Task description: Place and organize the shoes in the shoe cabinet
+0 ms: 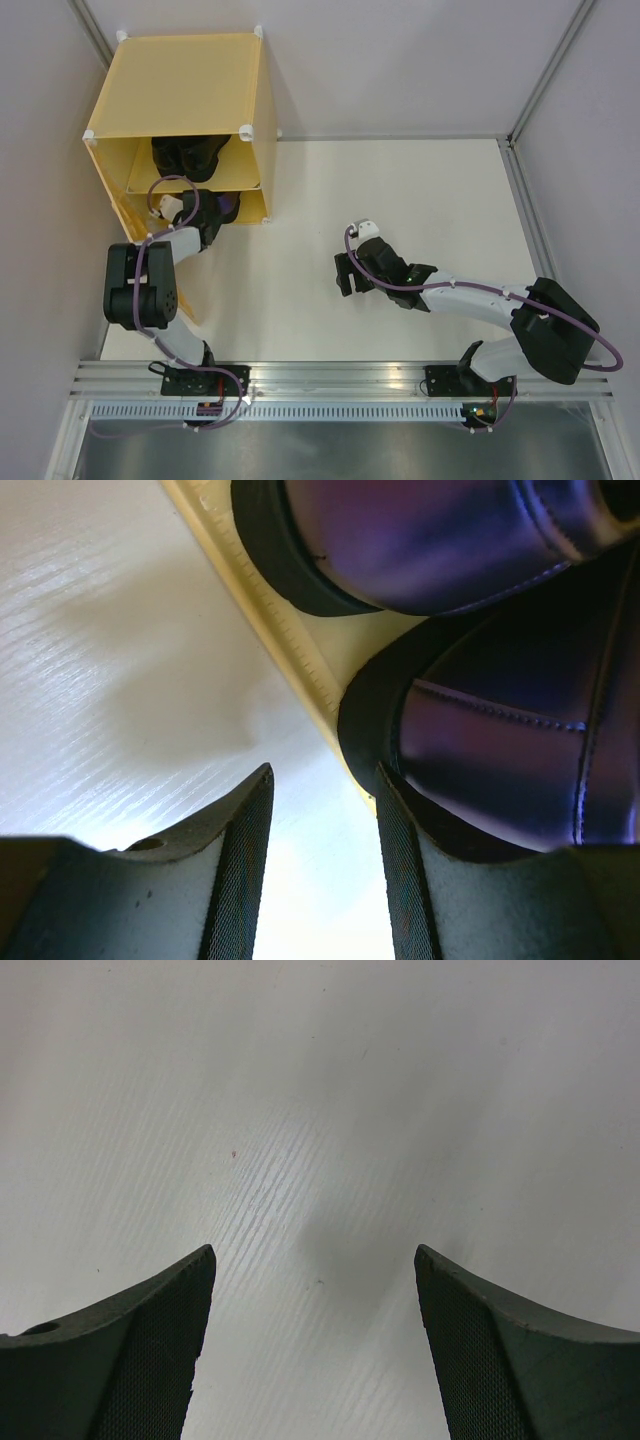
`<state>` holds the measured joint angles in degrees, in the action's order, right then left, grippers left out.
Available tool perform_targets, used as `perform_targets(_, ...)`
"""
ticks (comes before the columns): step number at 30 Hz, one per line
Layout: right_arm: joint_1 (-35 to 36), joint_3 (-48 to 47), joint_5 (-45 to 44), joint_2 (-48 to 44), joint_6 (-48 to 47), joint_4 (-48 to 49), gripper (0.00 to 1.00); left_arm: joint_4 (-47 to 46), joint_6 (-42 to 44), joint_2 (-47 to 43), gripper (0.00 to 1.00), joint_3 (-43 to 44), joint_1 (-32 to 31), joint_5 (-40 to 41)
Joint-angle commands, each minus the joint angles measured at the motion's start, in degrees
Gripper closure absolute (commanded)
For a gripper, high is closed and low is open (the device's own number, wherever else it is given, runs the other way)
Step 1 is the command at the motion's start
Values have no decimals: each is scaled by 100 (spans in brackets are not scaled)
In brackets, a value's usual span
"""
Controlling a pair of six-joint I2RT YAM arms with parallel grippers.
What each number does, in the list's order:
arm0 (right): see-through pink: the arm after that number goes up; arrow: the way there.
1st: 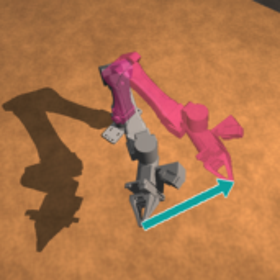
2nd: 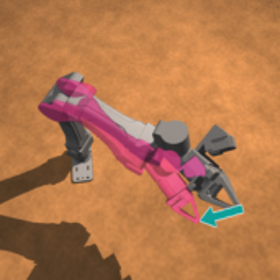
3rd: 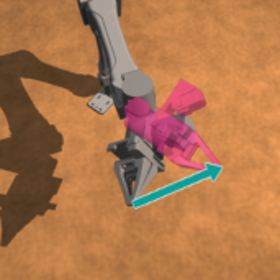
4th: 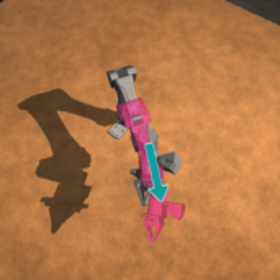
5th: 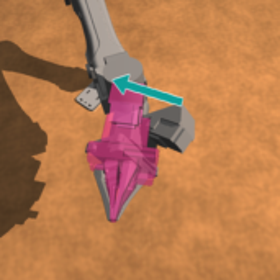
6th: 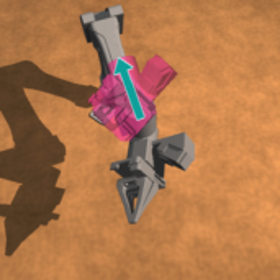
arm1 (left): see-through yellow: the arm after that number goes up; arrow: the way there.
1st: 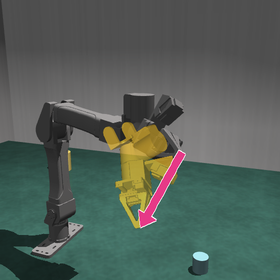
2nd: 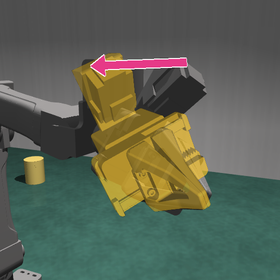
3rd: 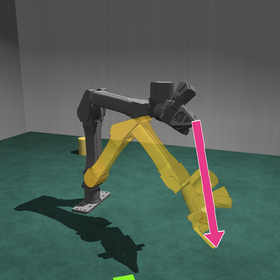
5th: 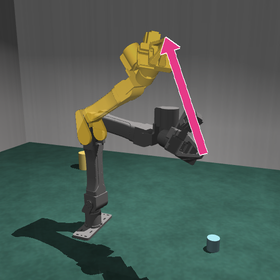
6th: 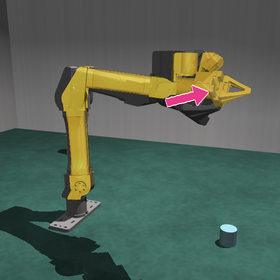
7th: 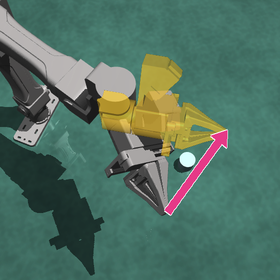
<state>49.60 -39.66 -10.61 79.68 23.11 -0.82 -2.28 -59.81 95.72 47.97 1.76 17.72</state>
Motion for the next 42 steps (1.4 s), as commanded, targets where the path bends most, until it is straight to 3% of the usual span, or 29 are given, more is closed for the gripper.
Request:
perform_targets(1,-30,-77,-108,12,-44,161,16,-396,-294,34,50,310,9,-66)
perform_targets(5,-21,-95,-90,30,-44,152,16,-387,-294,-18,49,249,17,-40)
perform_targets(12,-21,-95,-90,-5,-44,135,16,-308,-233,-422,39,-164,0,-189)
perform_targets(22,-21,-191,-81,-277,-79,-83,16,781,460,-2179,17,-666,-106,-979)
perform_targets(30,-21,-586,-265,-1147,44,-953,15,2345,1682,-4040,9,-68,-369,-2612)
perform_targets(35,-21,-876,-827,-1761,79,-1735,14,3005,1990,-4957,5,598,-369,-3352)
perform_targets(39,-30,-1026,-1179,-2254,193,-2229,13,3532,2263,-5432,1,1249,-369,-3731)
perform_targets(42,-30,-1088,-1390,-2675,255,-2580,12,4041,2544,-5748,0,1750,-369,-3513)
